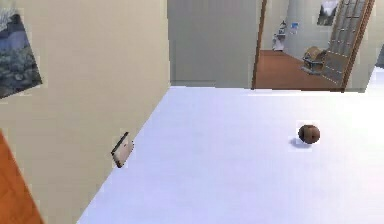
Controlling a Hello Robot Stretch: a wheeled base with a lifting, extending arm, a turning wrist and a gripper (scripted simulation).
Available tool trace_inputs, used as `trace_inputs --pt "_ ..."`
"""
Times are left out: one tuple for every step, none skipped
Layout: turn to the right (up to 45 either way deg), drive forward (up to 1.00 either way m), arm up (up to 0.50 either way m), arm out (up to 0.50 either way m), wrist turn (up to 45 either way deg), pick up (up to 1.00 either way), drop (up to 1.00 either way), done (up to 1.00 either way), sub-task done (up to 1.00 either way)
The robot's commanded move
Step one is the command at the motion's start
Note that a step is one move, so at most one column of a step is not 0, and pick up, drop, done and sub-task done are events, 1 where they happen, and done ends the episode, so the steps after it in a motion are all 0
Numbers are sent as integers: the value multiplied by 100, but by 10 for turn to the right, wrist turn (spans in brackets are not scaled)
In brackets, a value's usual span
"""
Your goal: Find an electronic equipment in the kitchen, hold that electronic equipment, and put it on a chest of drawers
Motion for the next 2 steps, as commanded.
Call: trace_inputs --pt "0 55 0 0 0 0 0 0 0" --pt "240 0 0 0 0 0 0 0 0"
